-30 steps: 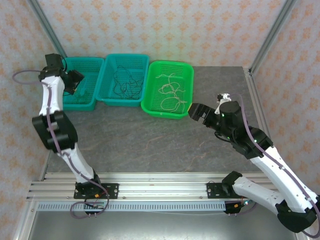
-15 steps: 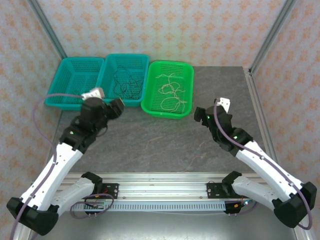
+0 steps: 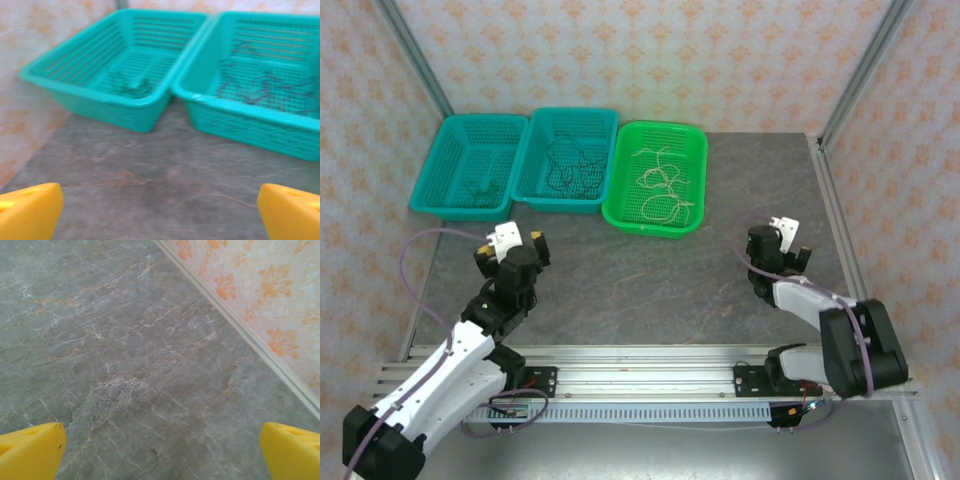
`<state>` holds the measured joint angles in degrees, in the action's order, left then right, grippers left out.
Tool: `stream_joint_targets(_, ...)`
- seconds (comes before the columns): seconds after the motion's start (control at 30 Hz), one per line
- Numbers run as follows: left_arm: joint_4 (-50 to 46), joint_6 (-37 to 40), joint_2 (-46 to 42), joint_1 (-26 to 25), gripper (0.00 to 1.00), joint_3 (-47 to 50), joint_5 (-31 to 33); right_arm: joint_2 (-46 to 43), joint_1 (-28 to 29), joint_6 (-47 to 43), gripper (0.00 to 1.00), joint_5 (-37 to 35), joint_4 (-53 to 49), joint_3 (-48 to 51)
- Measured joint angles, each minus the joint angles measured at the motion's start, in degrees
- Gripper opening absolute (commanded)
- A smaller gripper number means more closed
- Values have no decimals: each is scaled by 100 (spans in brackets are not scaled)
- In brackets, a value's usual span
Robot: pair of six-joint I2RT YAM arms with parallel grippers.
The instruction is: Untangle the cables
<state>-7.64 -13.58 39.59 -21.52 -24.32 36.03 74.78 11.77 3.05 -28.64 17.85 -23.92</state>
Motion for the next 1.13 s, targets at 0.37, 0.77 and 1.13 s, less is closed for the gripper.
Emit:
stream_joint_targets(0.37, 3224, 680, 2153, 1746, 99, 1108, -1655, 1290, -1104, -378, 99, 1655, 2809, 310)
stream_joint_targets(0.77, 4951, 1095, 4629, 1888, 100, 232, -2518, 1281, -1082, -376, 99, 2100, 2944, 304)
stream_joint_targets(1.13, 4988, 1202, 4629, 1851, 100, 153, -2516, 1281, -981, -400, 99, 2116, 2940, 254)
